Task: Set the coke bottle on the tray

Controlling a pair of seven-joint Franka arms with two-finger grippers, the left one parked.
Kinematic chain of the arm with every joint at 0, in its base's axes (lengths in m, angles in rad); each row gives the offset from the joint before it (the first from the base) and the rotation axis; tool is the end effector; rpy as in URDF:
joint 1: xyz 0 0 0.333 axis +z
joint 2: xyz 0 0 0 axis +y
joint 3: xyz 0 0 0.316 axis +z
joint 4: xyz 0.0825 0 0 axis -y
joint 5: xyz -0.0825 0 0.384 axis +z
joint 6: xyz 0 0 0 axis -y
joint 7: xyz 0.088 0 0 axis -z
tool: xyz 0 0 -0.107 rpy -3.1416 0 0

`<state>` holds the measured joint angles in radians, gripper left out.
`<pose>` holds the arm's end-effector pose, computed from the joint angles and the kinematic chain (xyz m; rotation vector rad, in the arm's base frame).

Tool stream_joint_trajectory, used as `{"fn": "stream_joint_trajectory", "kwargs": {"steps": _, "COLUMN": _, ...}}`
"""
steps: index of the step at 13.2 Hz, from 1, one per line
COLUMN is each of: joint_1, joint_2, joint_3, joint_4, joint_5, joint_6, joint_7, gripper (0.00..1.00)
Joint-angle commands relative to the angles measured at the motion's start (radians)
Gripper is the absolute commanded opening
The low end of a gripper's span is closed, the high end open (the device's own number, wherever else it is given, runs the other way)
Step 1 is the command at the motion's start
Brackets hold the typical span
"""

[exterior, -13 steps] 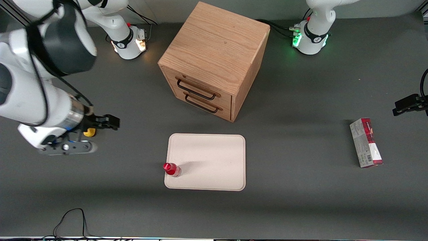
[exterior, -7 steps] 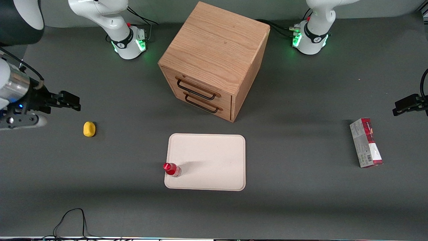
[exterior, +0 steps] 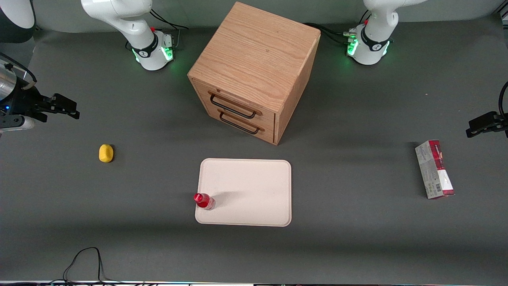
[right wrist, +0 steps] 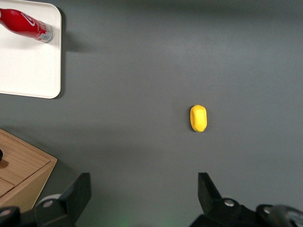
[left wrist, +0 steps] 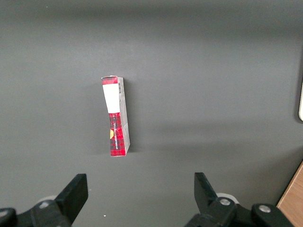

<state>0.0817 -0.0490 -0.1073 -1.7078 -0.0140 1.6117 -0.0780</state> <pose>0.5394 -0.0165 0.5899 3.1333 0.0839 -0.0749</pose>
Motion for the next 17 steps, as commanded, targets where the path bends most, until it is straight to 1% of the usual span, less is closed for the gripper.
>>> {"fn": "stream_joint_trajectory", "kwargs": {"steps": 1, "joint_1": 0.001, "joint_2": 0.018, "joint_3": 0.001, "joint_4": 0.043, "joint_5": 0.003, "joint_6": 0.008, "joint_7": -0.019, "gripper": 1.00}}
{"fn": "stream_joint_trajectory", "kwargs": {"steps": 5, "joint_1": -0.033, "joint_2": 0.031, "joint_3": 0.023, "joint_4": 0.057, "joint_5": 0.005, "joint_6": 0.005, "joint_7": -0.019, "gripper": 1.00}}
{"fn": "stream_joint_trajectory", "kwargs": {"steps": 8, "joint_1": -0.039, "joint_2": 0.026, "joint_3": 0.029, "joint_4": 0.057, "joint_5": 0.003, "joint_6": -0.018, "joint_7": -0.010, "gripper": 1.00}}
{"fn": "stream_joint_trajectory", "kwargs": {"steps": 14, "joint_1": -0.023, "joint_2": 0.023, "joint_3": 0.023, "joint_4": 0.059, "joint_5": 0.002, "joint_6": -0.019, "joint_7": -0.006, "gripper": 1.00}}
{"fn": "stream_joint_trajectory", "kwargs": {"steps": 17, "joint_1": 0.004, "joint_2": 0.023, "joint_3": 0.000, "joint_4": 0.059, "joint_5": -0.006, "joint_6": -0.019, "joint_7": -0.003, "gripper": 1.00}}
